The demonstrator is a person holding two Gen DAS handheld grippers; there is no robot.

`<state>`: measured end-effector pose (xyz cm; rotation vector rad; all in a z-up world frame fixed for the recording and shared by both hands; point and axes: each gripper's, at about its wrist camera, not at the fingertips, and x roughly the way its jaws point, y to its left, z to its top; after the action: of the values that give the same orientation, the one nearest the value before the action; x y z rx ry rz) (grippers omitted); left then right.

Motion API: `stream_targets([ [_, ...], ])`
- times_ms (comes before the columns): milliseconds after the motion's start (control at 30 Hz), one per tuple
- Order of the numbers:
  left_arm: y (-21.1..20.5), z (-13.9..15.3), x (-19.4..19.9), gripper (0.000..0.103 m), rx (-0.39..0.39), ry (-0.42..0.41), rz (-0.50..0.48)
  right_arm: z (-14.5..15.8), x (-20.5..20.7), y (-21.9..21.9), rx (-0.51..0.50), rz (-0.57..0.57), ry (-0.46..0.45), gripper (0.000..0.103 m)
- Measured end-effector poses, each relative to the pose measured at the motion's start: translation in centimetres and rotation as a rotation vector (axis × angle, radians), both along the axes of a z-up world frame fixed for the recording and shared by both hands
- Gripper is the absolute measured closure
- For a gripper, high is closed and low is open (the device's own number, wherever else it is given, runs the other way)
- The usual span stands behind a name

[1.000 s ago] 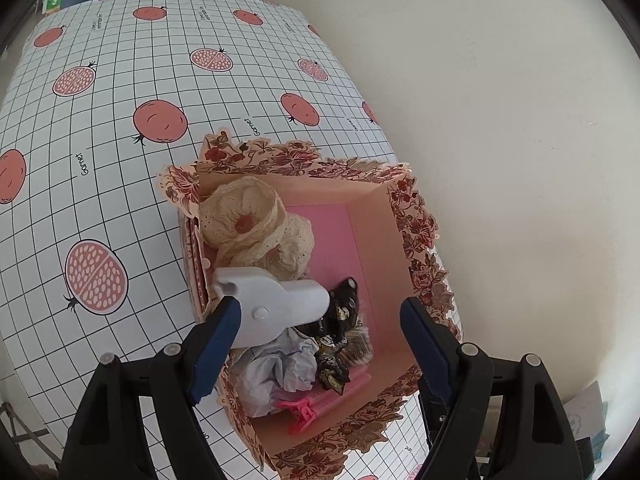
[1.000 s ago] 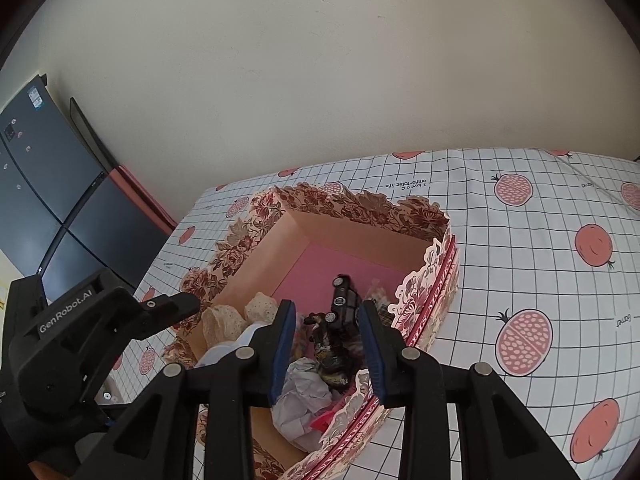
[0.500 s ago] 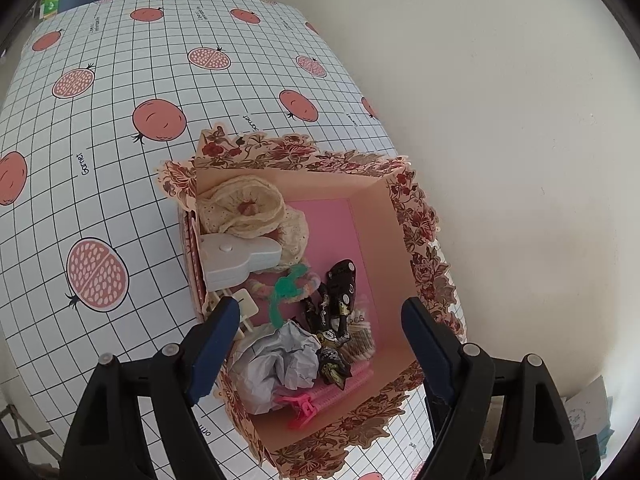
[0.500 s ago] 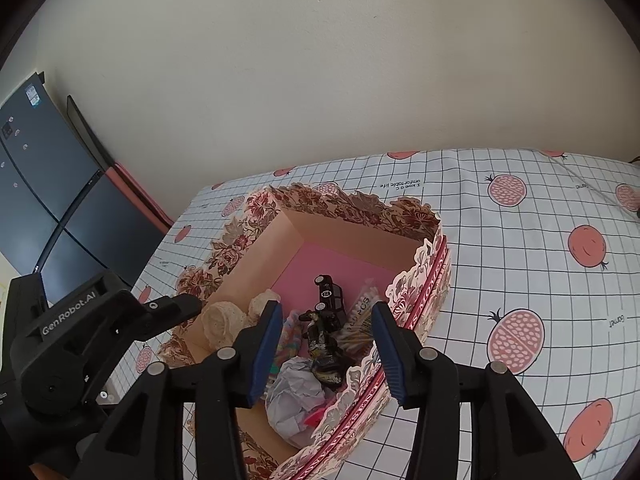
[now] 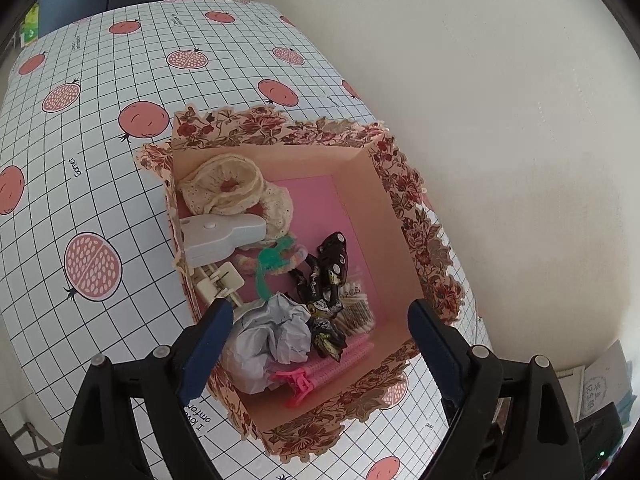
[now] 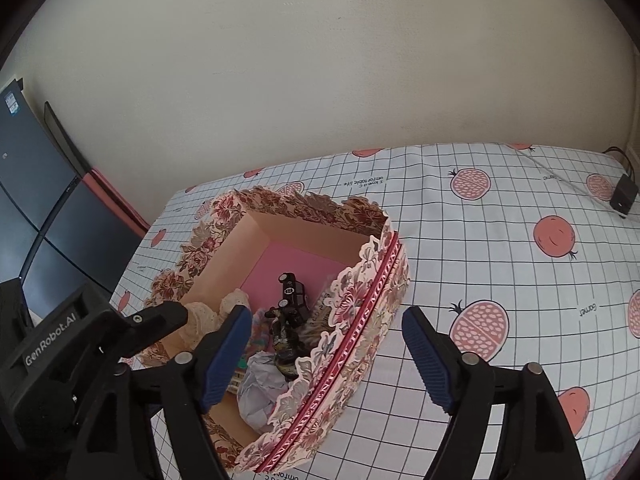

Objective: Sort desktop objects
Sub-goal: 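Withdraw both open tools up and away from the gift box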

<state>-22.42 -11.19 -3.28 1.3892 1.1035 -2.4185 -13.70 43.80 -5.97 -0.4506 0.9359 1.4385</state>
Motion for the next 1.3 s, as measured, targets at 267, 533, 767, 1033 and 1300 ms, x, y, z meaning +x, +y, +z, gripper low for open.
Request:
stream_targets([
  [267,1.0,-0.1,0.3,0.013,-0.028,-0.007,-0.026,0.4,2.0,-0.8,-0.014,-0.032,-0.015,0.003],
  [533,2.0,0.2,0.3,0.0,-0.089,0.005,-0.059,0.6,3.8,-1.3,-0.025,-0.075,-0.027,0.0],
  [767,3.0,0.7,0.8,0.0,-0.129,0.025,-0.086,1.2,4.7,-2.4,-0.027,-0.092,-0.052,0.0],
  [1033,4.7,1.7,1.8,0.0,-0.197,0.046,-0.147,2.2,4.9,-3.7,-0.014,-0.106,-0.084,0.0],
  [1300,5.3,2.1,3.4,0.0,-0.255,0.047,-0.193,3.0,4.7,-5.7,0.003,-0.102,-0.156,0.0],
])
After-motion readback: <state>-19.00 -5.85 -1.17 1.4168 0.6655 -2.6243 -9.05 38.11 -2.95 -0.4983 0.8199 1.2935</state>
